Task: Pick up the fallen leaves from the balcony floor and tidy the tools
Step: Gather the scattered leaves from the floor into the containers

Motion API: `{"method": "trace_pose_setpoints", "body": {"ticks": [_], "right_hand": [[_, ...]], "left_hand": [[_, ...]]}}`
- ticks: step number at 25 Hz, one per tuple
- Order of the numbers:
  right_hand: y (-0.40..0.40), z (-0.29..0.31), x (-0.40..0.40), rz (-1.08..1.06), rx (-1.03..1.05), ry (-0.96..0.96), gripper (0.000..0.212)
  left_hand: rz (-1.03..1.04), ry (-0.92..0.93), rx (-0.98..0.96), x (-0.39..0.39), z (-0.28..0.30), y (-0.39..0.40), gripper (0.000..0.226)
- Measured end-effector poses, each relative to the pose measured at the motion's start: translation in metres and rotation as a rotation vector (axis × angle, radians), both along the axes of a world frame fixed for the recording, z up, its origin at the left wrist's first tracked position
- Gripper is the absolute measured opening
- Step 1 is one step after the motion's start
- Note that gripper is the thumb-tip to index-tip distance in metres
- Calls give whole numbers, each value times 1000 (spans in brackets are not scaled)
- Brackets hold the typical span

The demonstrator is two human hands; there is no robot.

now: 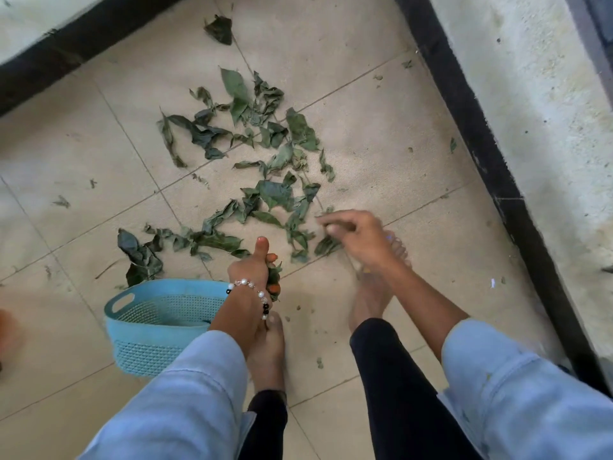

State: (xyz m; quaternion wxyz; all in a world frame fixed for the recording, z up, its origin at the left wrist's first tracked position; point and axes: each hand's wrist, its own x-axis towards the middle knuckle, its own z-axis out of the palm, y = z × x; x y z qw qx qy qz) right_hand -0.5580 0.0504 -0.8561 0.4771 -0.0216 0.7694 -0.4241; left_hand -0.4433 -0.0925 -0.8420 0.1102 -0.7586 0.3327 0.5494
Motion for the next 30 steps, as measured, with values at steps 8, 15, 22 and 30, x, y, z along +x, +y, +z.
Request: {"method": "trace_pose_setpoints", "body": {"ticks": [8,15,22,30], "right_hand": [[-13,-99,40,792,652,625,63],[2,-84,5,-127,233,256,21],[-16,88,45,-941,-381,-495,15],[-7,283,87,-1217,-489,-149,18]], "left_hand": [[3,-17,92,32,-36,-19,54],[-13,31,114,29,-21,-22,45],[147,260,31,-24,81,2,47],[-80,545,40,-42,251,86,32]]}}
